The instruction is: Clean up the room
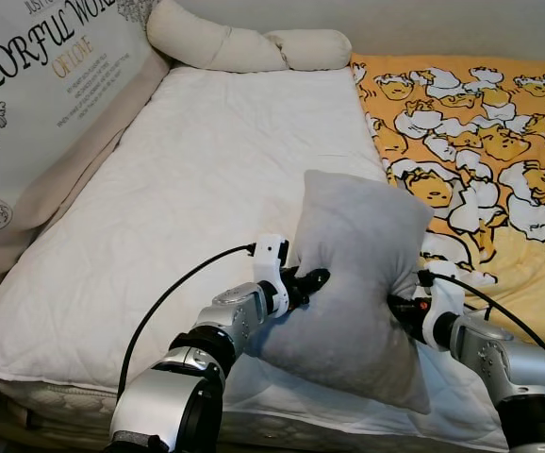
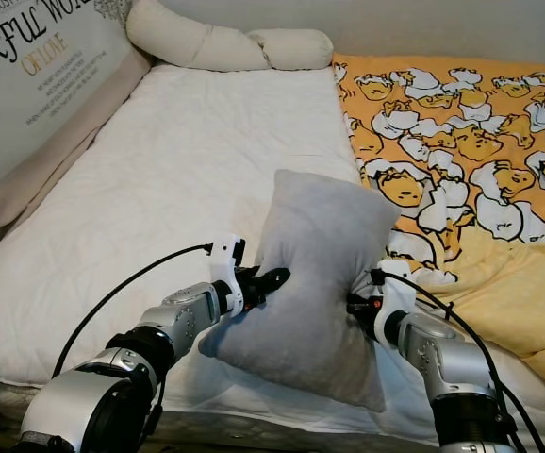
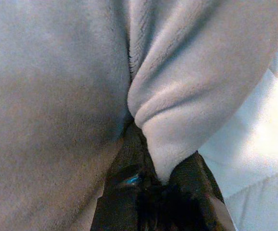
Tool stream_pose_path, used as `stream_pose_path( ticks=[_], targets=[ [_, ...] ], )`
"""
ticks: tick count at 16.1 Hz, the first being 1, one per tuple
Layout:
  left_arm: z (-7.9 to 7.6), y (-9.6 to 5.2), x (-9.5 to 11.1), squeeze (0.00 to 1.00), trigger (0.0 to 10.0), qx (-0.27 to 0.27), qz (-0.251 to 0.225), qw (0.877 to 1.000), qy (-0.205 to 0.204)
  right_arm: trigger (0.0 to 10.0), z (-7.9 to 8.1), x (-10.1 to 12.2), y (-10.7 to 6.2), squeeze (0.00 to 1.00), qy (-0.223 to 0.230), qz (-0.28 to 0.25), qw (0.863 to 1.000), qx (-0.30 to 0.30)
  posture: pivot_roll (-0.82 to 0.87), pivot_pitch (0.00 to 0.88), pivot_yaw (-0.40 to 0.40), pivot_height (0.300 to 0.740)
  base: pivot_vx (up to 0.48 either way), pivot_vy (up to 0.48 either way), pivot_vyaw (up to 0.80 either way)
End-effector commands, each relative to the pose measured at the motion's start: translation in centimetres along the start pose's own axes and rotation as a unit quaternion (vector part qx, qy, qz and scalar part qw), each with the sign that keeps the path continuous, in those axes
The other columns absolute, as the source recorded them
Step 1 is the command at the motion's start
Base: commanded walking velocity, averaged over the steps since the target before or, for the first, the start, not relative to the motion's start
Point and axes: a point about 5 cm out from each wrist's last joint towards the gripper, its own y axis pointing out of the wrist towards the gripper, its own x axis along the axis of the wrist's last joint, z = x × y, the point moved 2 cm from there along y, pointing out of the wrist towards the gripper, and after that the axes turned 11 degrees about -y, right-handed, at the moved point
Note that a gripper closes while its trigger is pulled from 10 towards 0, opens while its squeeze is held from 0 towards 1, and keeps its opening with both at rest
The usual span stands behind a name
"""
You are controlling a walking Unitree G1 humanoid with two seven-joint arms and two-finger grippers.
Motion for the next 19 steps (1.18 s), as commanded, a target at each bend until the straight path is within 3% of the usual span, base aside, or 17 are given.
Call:
stream_pose_path(
  ticks=[1, 4, 10, 14, 16, 19],
  targets=[
    [0.0, 0.1, -1.1, 0.00, 0.0, 0.007, 0.028, 0.999, -0.017, 0.0, 1.1, 1.1, 0.6, 0.00, -0.013, -0.017, 1.000, 0.018, -0.13, 0.000, 0.033, 0.740, 0.000, 0.000, 0.00],
    [0.3, -0.1, -0.6, 0.00, 0.0, 0.009, 0.018, 1.000, -0.019, 0.0, 2.0, 1.3, 1.1, 0.00, -0.011, -0.024, 0.999, 0.023, -0.13, 0.000, 0.039, 0.740, 0.000, 0.000, 0.00],
    [1.3, -0.8, 0.7, 0.00, 0.0, 0.017, -0.032, 0.997, -0.064, 0.0, 3.3, 1.8, 1.7, 0.00, -0.014, -0.031, 0.999, 0.036, -0.14, 0.000, 0.049, 0.740, 0.000, 0.000, 0.00],
    [2.3, -2.0, 2.6, 0.00, 0.0, 0.019, -0.053, 0.998, -0.013, 0.0, 3.8, 3.1, 1.7, 0.00, -0.014, -0.057, 0.998, 0.032, -0.13, 0.000, 0.066, 0.740, 0.000, 0.000, 0.00],
    [2.4, -2.6, 3.8, 0.00, 0.0, 0.010, -0.071, 0.997, -0.012, 0.0, 4.1, 4.0, 1.7, 0.00, -0.012, -0.067, 0.997, 0.026, -0.13, 0.000, 0.057, 0.740, 0.000, 0.000, 0.00],
    [1.5, -3.8, 4.9, 0.00, 0.0, -0.015, -0.099, 0.995, 0.013, 0.0, 5.9, 6.6, 1.3, 0.00, -0.021, -0.130, 0.990, 0.049, -0.10, 0.000, 0.041, 0.740, 0.000, 0.000, 0.00]
  ],
)
